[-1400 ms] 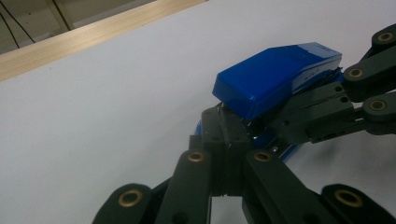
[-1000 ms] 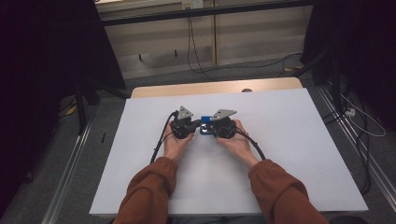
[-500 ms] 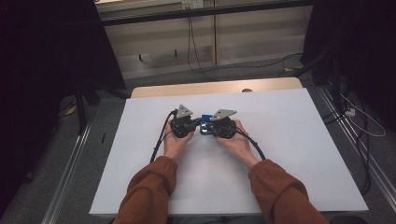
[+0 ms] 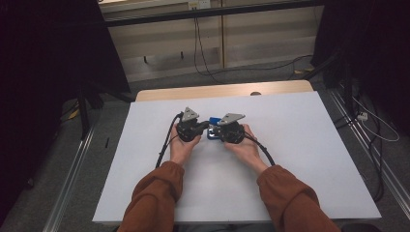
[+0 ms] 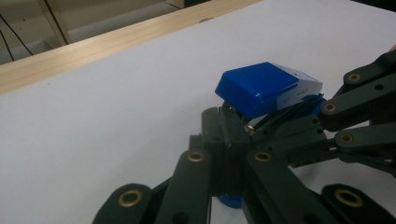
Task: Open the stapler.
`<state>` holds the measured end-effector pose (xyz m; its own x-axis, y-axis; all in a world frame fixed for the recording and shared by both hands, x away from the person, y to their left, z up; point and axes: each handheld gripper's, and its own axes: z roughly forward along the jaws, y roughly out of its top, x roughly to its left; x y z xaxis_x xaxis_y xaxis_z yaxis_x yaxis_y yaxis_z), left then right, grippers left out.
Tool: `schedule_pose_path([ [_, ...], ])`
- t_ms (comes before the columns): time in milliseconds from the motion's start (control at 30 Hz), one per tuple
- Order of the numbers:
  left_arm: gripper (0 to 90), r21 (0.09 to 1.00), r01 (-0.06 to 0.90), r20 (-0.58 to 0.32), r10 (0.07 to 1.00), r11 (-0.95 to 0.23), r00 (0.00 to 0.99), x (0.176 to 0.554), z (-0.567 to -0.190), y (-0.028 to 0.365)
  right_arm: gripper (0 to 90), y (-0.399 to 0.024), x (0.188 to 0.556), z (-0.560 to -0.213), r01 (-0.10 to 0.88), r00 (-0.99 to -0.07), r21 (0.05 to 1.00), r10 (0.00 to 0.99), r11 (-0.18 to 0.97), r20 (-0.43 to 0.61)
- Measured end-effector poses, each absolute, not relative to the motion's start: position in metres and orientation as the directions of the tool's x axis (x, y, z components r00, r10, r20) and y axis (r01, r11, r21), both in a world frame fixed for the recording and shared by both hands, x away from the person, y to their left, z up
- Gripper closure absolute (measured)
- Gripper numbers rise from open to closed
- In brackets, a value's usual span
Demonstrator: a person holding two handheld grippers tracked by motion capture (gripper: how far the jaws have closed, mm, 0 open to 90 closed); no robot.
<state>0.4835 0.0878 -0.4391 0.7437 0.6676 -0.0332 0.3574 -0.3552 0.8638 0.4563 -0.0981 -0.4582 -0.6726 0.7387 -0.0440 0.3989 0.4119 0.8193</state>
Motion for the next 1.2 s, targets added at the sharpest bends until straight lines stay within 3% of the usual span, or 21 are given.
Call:
schedule_pose_path([
  [1200, 90.0, 0.877, 0.317, 0.004, 0.665, -0.362, 0.747, 0.486, -0.429, 0.081, 90.0, -0.096, 0.456, -0.457, 0.395, -0.677, 0.813, 0.734, 0.428, -0.057],
])
